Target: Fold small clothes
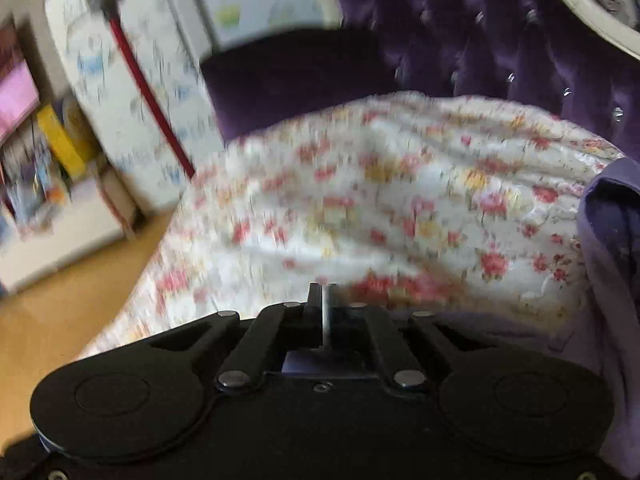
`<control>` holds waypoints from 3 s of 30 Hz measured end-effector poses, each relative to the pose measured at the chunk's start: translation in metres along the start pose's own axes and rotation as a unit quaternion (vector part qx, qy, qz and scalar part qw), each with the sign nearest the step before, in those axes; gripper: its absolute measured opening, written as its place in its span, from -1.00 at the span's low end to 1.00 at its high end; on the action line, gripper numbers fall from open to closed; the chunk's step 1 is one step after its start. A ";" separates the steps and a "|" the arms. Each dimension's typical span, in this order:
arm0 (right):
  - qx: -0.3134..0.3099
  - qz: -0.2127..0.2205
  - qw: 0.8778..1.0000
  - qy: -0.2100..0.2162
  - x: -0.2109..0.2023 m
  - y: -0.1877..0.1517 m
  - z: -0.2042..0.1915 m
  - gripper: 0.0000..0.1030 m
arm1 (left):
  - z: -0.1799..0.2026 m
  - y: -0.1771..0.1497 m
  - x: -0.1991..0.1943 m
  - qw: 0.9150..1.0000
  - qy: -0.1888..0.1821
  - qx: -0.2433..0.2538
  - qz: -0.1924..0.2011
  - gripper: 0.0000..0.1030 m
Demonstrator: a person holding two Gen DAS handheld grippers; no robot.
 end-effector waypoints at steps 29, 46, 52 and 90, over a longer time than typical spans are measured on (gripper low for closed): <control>0.061 -0.016 0.956 -0.286 -0.197 -0.146 0.204 0.42 | 0.075 0.051 0.075 0.996 -0.017 0.080 -0.031 1.00; 0.102 0.002 0.976 -0.190 -0.239 -0.069 0.218 0.54 | 0.080 0.137 0.032 0.994 -0.101 0.005 -0.045 0.99; 0.112 0.016 0.973 -0.201 -0.213 -0.021 0.239 0.54 | 0.124 0.195 0.058 0.993 -0.083 0.079 -0.014 0.99; 0.083 -0.030 0.931 -0.353 -0.070 -0.037 0.349 0.68 | 0.055 0.194 0.289 0.993 0.068 0.033 -0.091 1.00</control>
Point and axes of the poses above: each gripper's, at about its wrist camera, not at the fingertips, and x roughly the way its jaws point, z to its right, y to its top, the point moved 7 cm from there along x, roughly the way its jaws point, and after that the axes turned 11 degrees about -y, right-handed, at the moved point
